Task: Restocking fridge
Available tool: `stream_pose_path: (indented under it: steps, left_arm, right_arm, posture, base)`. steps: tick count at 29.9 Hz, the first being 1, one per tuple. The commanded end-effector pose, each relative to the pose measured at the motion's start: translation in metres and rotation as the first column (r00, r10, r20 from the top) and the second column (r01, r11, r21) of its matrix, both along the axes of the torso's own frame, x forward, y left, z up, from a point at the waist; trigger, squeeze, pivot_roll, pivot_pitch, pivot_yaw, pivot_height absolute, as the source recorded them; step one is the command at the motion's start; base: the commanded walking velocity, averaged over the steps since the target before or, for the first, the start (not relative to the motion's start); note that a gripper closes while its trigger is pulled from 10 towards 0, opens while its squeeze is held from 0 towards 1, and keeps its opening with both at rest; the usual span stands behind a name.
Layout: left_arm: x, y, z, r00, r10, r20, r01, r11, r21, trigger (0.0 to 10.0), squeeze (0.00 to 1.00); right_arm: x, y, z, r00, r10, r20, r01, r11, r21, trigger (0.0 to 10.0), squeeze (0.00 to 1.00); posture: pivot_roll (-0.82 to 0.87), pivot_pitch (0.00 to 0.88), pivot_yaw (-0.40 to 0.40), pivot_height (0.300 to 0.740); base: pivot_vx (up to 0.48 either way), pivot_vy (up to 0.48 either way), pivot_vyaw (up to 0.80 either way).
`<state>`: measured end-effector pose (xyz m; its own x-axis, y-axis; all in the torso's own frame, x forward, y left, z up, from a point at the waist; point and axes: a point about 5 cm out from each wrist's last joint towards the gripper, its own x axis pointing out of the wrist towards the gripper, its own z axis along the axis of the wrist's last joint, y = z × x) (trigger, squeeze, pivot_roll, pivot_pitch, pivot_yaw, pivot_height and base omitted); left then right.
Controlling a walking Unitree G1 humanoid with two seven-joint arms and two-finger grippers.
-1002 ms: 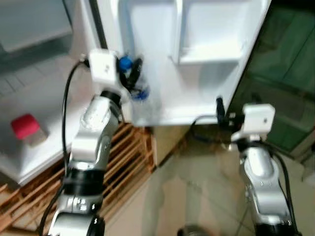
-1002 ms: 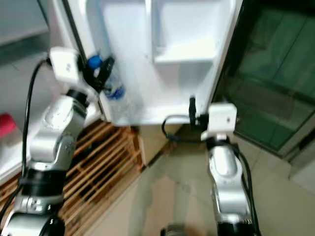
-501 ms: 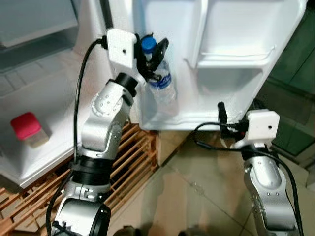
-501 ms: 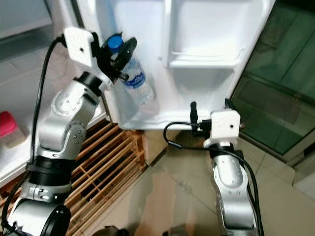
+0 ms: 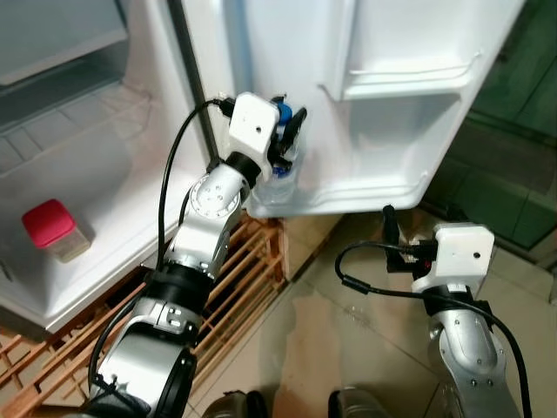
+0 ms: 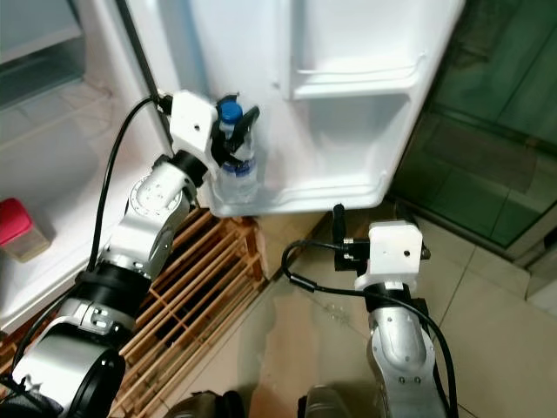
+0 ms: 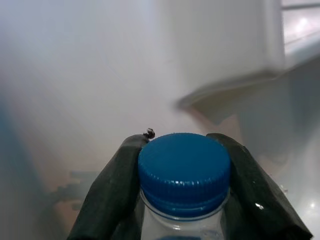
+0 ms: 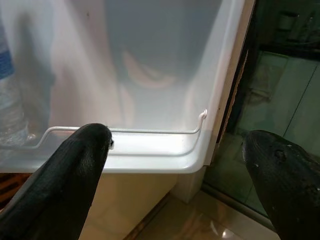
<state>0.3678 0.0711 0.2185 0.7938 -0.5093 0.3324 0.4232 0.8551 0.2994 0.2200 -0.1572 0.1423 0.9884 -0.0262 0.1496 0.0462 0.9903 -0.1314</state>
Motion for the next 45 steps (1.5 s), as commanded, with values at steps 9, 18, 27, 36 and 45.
stream_pose_path:
  steps: [9,18,27,36,45]
  left_arm:
    - [0.011,0.008,0.011,0.991,0.084,0.108,-0.086,0.996,0.019,10.0,0.0]
    - [0.025,0.059,0.022,0.932,0.354,0.073,-0.341,0.928,-0.147,10.0,0.0]
    - [0.012,0.069,0.048,0.84,0.378,0.388,-0.388,0.92,-0.056,10.0,0.0]
    - [0.023,0.098,-0.001,0.856,0.516,0.03,-0.508,0.852,-0.127,10.0,0.0]
    - [0.024,0.096,-0.025,0.846,0.526,-0.088,-0.533,0.839,-0.108,10.0,0.0]
  right_arm:
    - [-0.009,0.003,0.006,0.998,-0.061,0.022,0.061,0.998,-0.003,10.0,0.0]
    - [-0.008,0.001,0.007,0.996,-0.078,0.03,0.079,0.997,-0.016,10.0,0.0]
    - [-0.003,-0.002,0.009,0.996,-0.078,0.049,0.08,0.996,-0.042,10.0,0.0]
    - [0.002,-0.003,0.01,0.995,-0.076,0.061,0.078,0.996,-0.046,10.0,0.0]
    - [0.006,-0.002,0.011,0.997,-0.055,0.062,0.058,0.997,-0.049,10.0,0.0]
  posture:
    - [-0.31,0.188,0.19,0.74]
    - [-0.32,0.177,0.192,0.74]
    - [-0.32,0.157,0.186,0.74]
    - [-0.31,0.137,0.179,0.74]
    - [-0.31,0.133,0.164,0.74]
  base:
    - [0.0,0.0,0.0]
    - [0.0,0.0,0.0]
    - [0.0,0.0,0.0]
    - [0.0,0.0,0.0]
    - [0.0,0.0,0.0]
